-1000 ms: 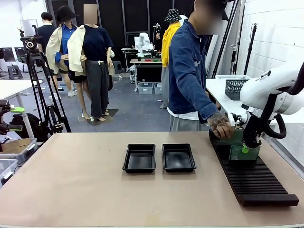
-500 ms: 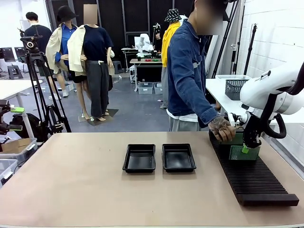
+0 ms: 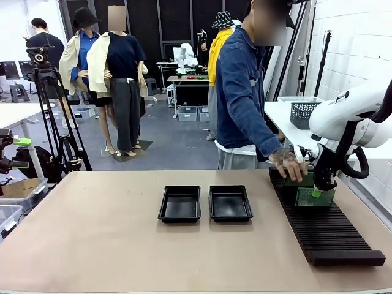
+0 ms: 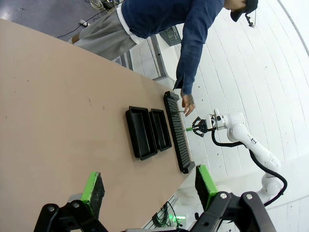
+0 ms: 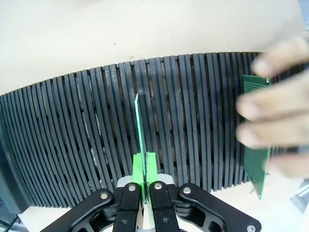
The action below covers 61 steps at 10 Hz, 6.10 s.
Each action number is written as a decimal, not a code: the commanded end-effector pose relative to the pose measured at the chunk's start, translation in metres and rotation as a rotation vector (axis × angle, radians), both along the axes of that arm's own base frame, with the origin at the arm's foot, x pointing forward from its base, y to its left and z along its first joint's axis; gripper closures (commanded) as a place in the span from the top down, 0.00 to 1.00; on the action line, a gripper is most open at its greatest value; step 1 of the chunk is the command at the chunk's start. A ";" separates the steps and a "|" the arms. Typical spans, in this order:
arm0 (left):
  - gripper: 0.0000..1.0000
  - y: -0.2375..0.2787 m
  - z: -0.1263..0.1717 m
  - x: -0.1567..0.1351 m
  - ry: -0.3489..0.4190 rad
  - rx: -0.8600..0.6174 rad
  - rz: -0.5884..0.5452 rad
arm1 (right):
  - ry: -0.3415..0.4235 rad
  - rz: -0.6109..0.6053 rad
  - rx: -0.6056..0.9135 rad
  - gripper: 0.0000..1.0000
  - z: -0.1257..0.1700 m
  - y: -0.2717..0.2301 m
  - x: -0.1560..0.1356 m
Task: Inspect and transfer BCBs to ESD trays.
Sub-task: Pick up the Blank PCB from the PCB Rack and place it in the left ESD tray.
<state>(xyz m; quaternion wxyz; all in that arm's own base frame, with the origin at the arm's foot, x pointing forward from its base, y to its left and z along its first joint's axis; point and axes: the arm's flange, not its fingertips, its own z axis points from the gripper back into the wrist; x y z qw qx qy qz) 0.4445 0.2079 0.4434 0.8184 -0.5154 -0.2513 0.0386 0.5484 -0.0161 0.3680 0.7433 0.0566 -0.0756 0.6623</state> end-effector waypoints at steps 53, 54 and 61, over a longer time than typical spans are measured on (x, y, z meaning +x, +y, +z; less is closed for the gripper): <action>1.00 0.001 0.002 -0.002 0.001 -0.013 0.000 | 0.364 -1.132 0.464 0.00 0.096 0.329 -0.063; 1.00 0.001 0.002 -0.002 0.001 -0.013 0.000 | 0.369 -1.132 0.482 0.00 0.089 0.340 -0.055; 1.00 0.001 0.002 -0.002 0.001 -0.013 0.000 | 0.473 -1.212 0.544 0.00 0.027 0.373 -0.005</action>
